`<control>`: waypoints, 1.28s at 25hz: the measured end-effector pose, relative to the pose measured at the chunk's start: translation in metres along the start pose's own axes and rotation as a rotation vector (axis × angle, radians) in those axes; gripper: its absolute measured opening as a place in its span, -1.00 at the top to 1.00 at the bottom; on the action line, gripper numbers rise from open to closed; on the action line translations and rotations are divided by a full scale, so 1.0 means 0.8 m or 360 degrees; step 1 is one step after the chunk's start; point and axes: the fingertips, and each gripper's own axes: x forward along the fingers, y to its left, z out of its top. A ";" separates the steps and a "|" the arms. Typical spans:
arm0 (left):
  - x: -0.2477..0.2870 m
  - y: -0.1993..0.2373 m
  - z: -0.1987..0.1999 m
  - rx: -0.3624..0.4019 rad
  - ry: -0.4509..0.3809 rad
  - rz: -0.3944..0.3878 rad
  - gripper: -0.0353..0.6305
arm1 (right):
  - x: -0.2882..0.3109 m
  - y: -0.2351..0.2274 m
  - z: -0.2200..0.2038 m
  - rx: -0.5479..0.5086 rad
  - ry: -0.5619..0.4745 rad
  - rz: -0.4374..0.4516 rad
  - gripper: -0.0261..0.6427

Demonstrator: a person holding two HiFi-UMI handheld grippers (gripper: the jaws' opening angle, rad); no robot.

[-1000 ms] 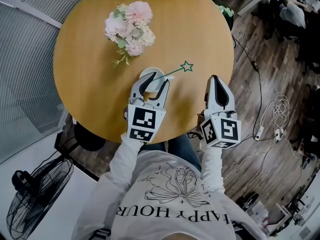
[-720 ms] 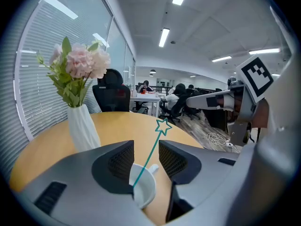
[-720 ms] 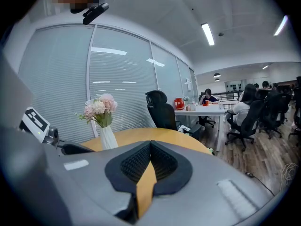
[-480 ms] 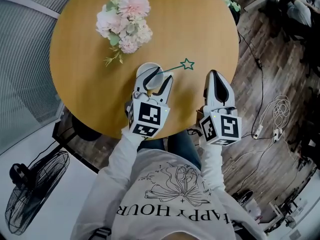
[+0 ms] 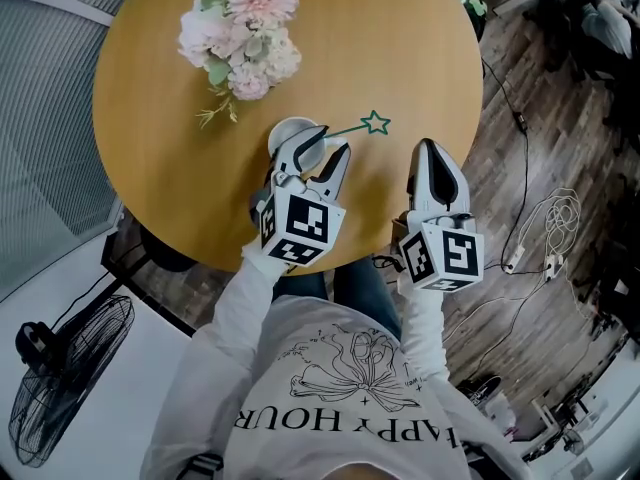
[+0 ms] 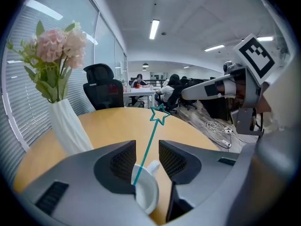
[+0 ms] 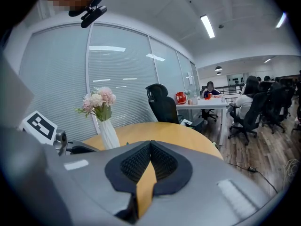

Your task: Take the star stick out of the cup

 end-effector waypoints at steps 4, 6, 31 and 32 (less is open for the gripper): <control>0.011 -0.003 -0.003 0.0065 0.0028 -0.0015 0.44 | 0.000 -0.005 -0.009 0.0017 0.0030 -0.0015 0.89; 0.016 -0.004 -0.003 0.0077 0.0030 -0.0020 0.44 | 0.000 -0.007 -0.012 0.0020 0.0036 -0.0018 0.89; 0.039 0.003 -0.008 0.0308 0.0129 -0.0017 0.85 | 0.015 -0.012 -0.017 0.0045 0.0060 -0.0007 0.89; 0.038 0.004 -0.006 0.0303 0.0122 -0.0009 0.86 | 0.015 -0.011 -0.017 0.0045 0.0058 -0.0005 0.89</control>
